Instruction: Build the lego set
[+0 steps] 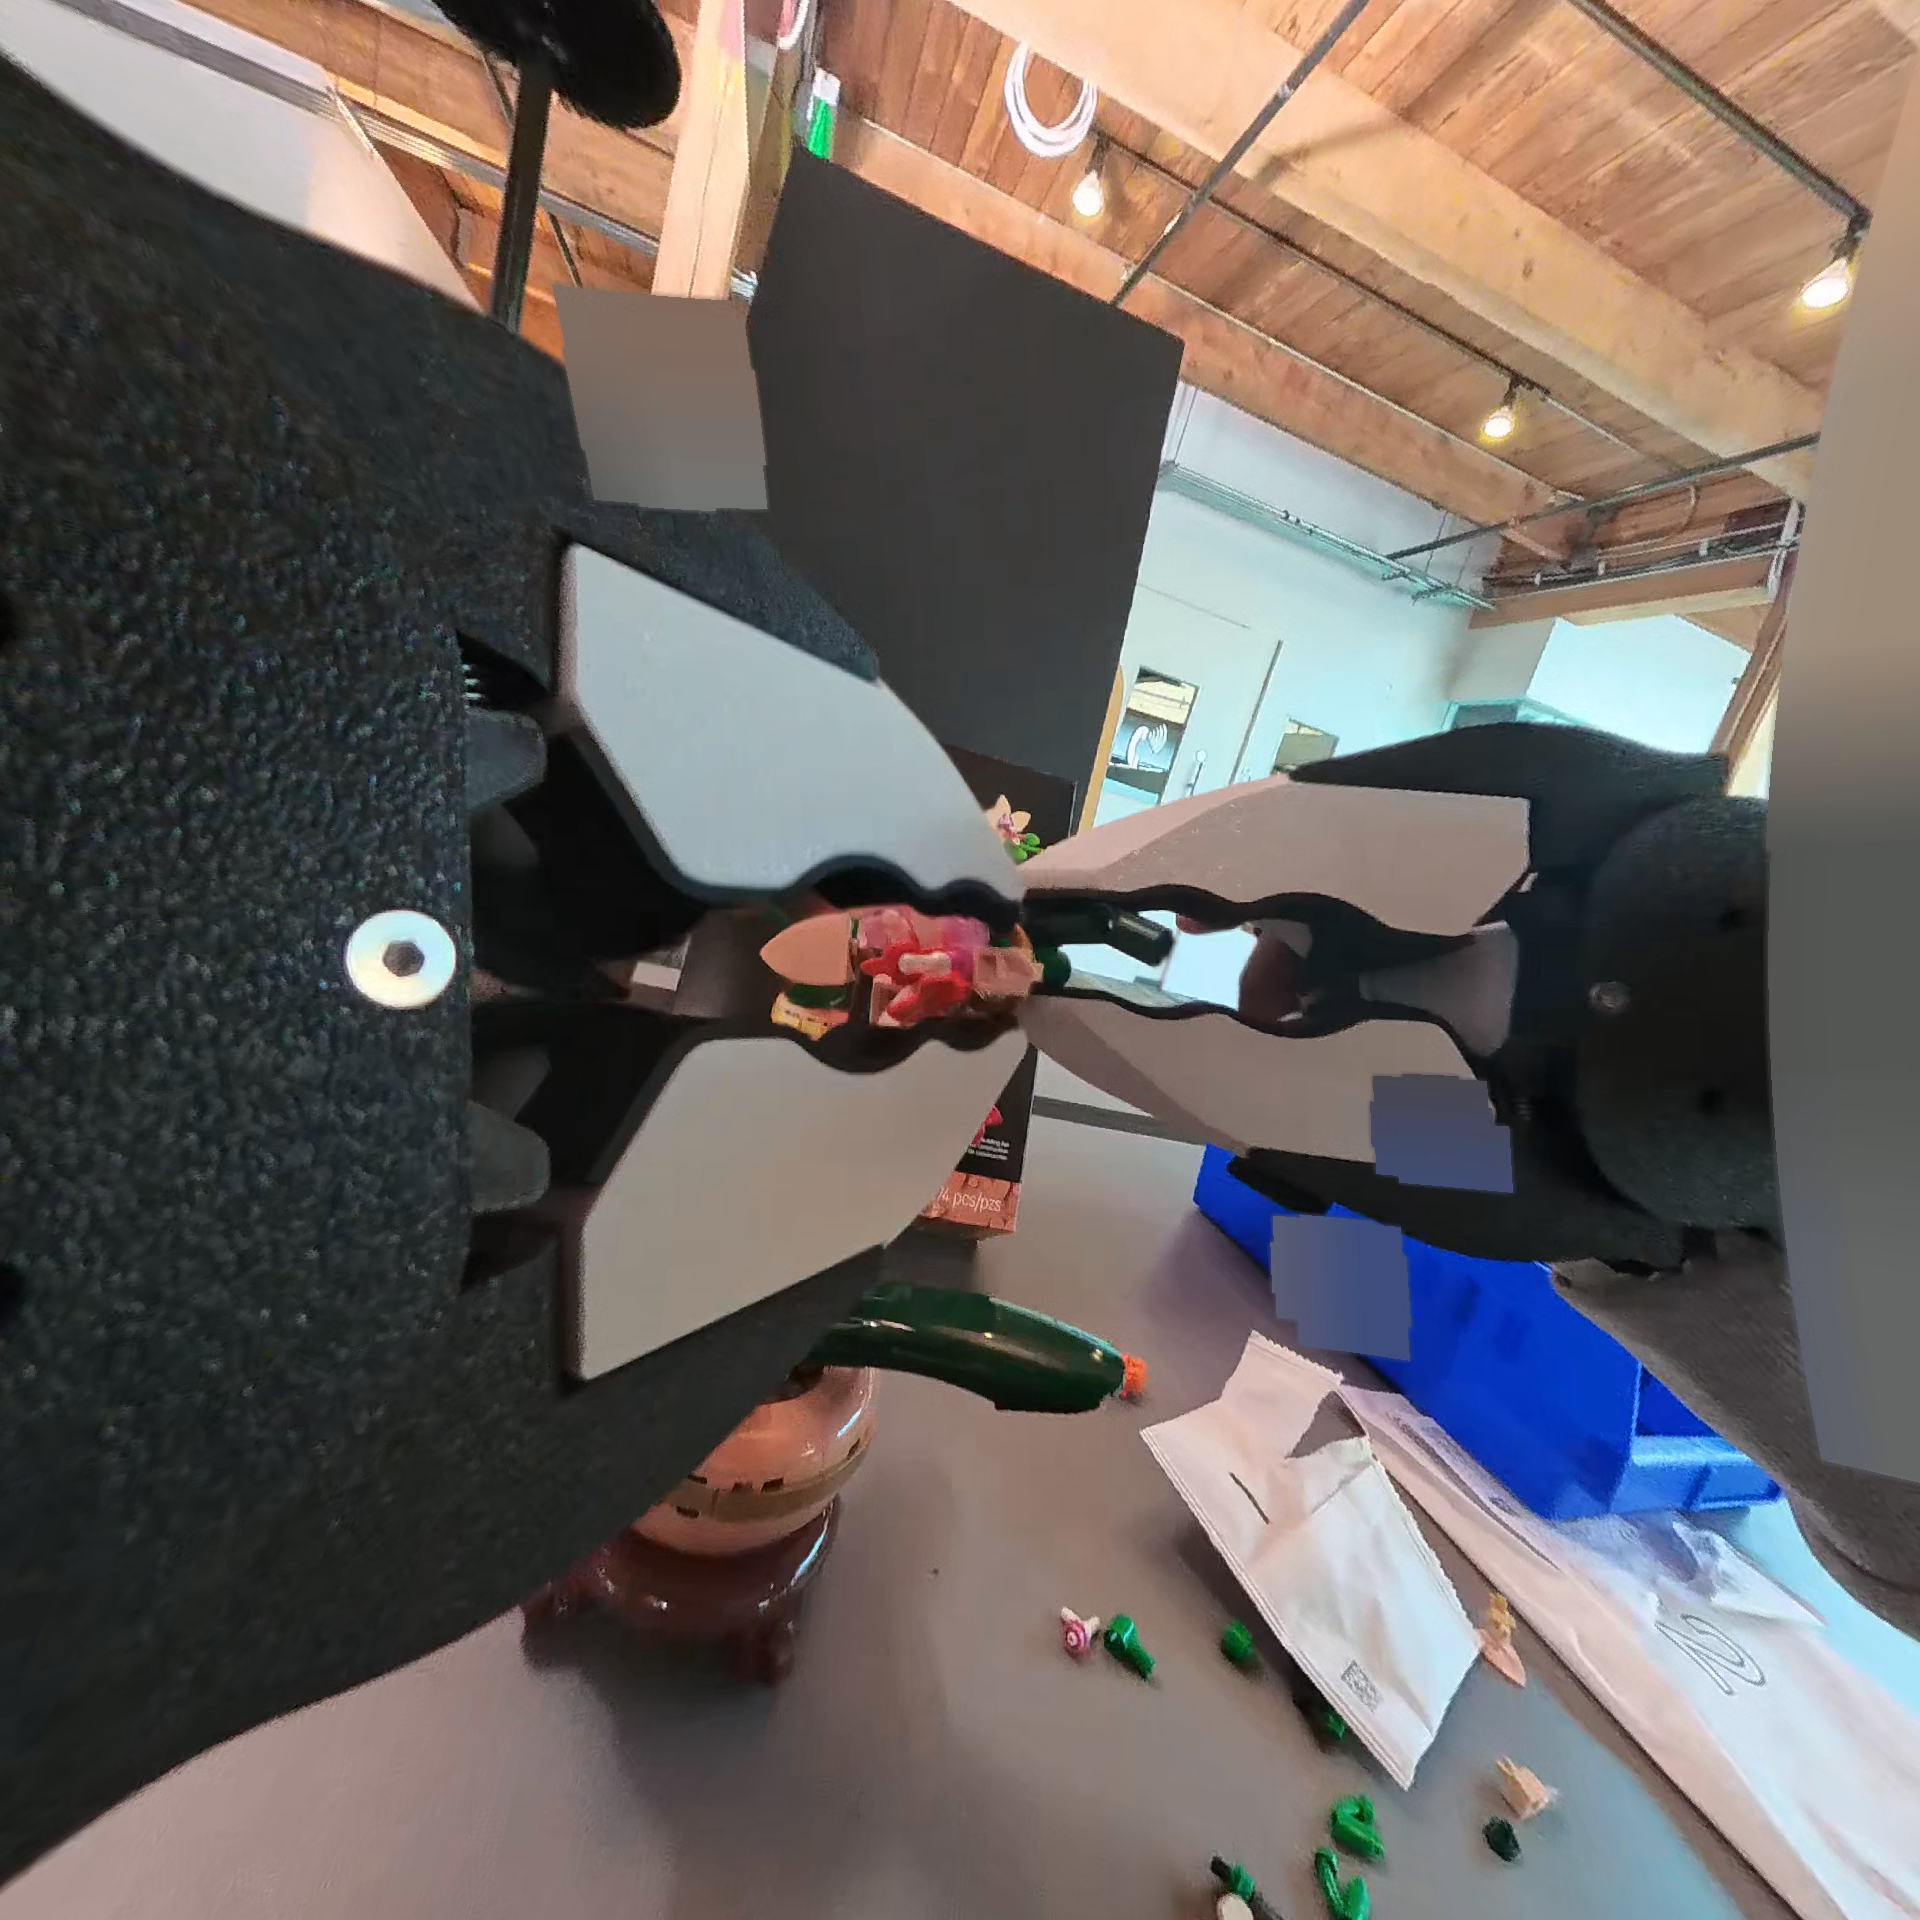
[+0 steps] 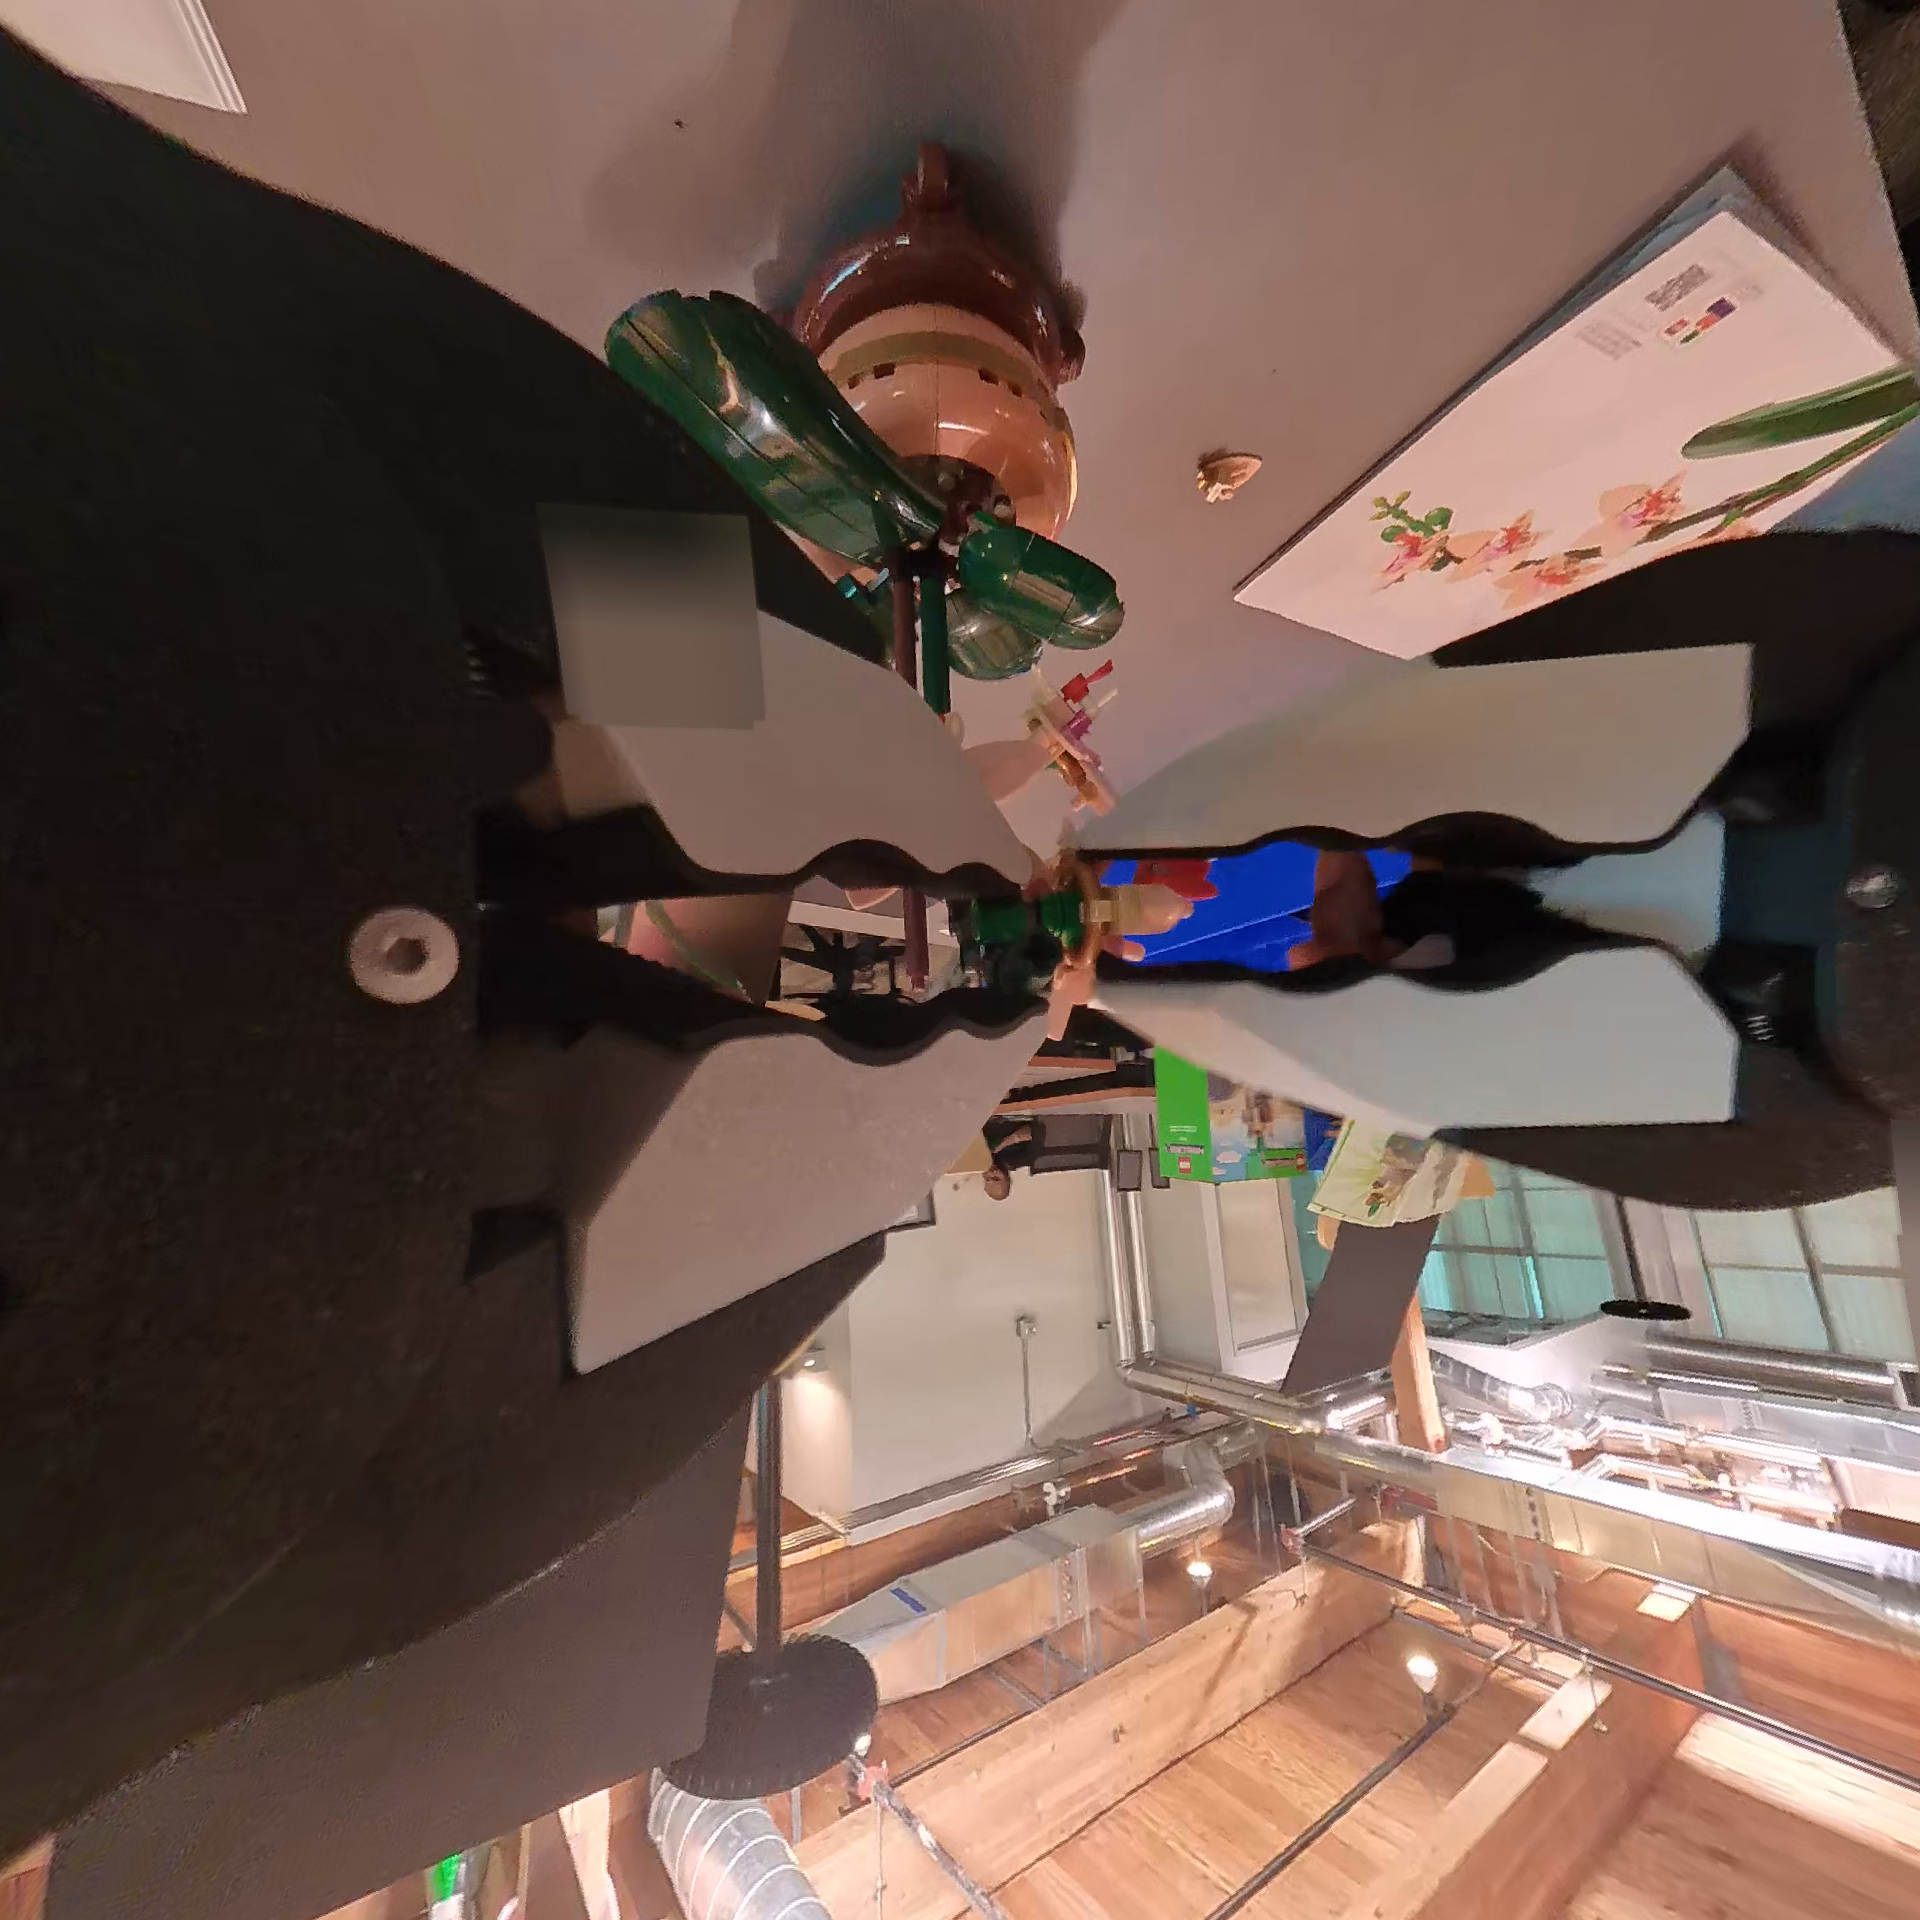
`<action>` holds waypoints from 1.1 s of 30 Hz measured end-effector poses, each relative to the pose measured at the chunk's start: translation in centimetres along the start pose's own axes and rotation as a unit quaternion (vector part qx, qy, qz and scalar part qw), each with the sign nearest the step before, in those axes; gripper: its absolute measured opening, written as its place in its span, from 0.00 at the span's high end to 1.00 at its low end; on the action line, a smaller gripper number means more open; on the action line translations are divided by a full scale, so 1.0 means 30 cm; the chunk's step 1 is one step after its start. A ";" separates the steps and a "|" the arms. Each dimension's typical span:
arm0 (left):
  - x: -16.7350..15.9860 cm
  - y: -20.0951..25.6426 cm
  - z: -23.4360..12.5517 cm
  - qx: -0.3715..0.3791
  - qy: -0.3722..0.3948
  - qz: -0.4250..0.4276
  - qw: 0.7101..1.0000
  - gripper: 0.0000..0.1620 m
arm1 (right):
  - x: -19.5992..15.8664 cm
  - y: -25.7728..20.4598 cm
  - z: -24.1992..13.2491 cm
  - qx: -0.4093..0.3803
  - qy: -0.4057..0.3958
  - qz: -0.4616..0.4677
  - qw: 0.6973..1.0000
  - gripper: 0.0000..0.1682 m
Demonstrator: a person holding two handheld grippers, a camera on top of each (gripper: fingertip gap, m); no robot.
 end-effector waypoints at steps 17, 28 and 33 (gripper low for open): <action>-0.023 -0.009 -0.074 -0.027 -0.010 -0.039 0.999 0.96 | -0.017 0.002 -0.012 0.013 -0.003 0.002 1.000 0.91; -0.024 -0.025 -0.130 0.008 -0.013 -0.029 0.999 0.96 | -0.009 -0.002 -0.006 0.009 -0.006 -0.022 1.000 0.91; -0.017 -0.032 -0.166 0.030 -0.013 -0.035 0.999 0.96 | -0.010 0.003 -0.003 -0.005 -0.019 -0.033 0.999 0.90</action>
Point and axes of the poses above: each gripper's, where its closed fingertips meet, z out along the fingers, x out of its top, y = z × x across the jaws, the point moved 4 cm from there along -z, back along the fingers, and after that the axes turned 3 degrees about -y, right-handed, at the moved point
